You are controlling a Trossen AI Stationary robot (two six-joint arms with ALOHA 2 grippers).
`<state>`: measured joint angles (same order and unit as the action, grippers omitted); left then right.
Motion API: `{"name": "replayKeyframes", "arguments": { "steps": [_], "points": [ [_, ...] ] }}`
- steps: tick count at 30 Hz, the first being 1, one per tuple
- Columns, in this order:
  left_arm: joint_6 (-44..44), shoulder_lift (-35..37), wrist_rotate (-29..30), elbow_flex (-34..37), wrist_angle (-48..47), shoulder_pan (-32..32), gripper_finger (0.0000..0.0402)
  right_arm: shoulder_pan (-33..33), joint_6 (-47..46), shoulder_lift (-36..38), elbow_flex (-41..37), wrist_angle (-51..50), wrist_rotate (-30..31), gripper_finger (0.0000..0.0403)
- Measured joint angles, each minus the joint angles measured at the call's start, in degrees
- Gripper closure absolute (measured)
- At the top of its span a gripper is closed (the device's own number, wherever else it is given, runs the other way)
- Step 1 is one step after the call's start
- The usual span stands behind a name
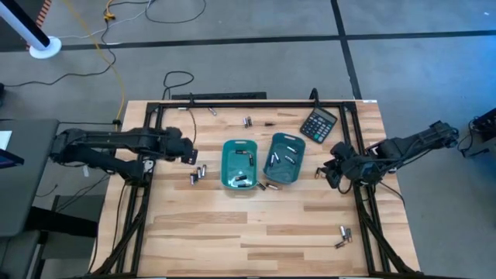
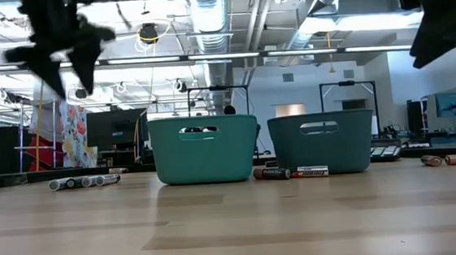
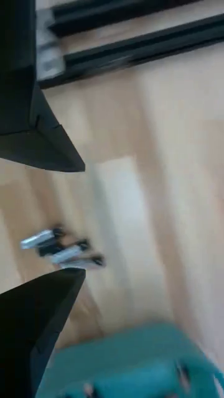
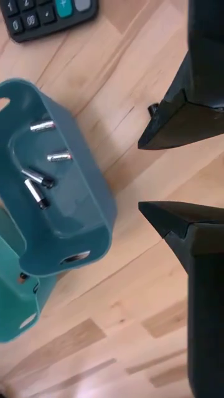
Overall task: Sort batteries
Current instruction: Put the silver battery into the blue bin
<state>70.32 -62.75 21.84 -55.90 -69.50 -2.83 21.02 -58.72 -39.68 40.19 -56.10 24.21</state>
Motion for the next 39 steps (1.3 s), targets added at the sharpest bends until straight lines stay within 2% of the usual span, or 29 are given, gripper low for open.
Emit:
{"name": "replayKeyframes", "arguments": {
  "steps": [3,7,10,17,24,30,39],
  "points": [
    [6.09,0.16,-4.57,5.32,3.18,0.02,0.0141,0.00,1.01,0.01,-0.41,0.08,-0.01,0.0244],
    [10.26,0.11,-11.16,12.92,14.26,0.00,0.0141,-0.02,2.21,0.02,-0.44,0.11,0.00,0.0244],
    [13.88,0.07,-13.25,17.72,21.25,0.09,0.0141,-0.02,2.29,0.00,-0.44,0.11,-0.02,0.0244],
    [17.64,0.11,-16.42,23.02,23.35,0.25,0.0141,-0.04,2.69,0.02,-0.44,0.16,-0.04,0.0244],
    [18.04,-0.30,-17.96,26.71,30.83,0.26,0.0141,-0.04,2.87,0.01,-0.44,0.70,-0.07,0.0244],
    [17.18,-1.61,-17.96,26.93,30.54,0.26,0.0141,-0.04,3.28,0.00,-0.44,1.96,-0.09,0.0244],
    [15.16,-10.89,-19.15,26.45,31.15,0.26,0.0141,-0.04,3.16,0.00,-0.44,2.92,-0.11,0.0244]
  ]
}}
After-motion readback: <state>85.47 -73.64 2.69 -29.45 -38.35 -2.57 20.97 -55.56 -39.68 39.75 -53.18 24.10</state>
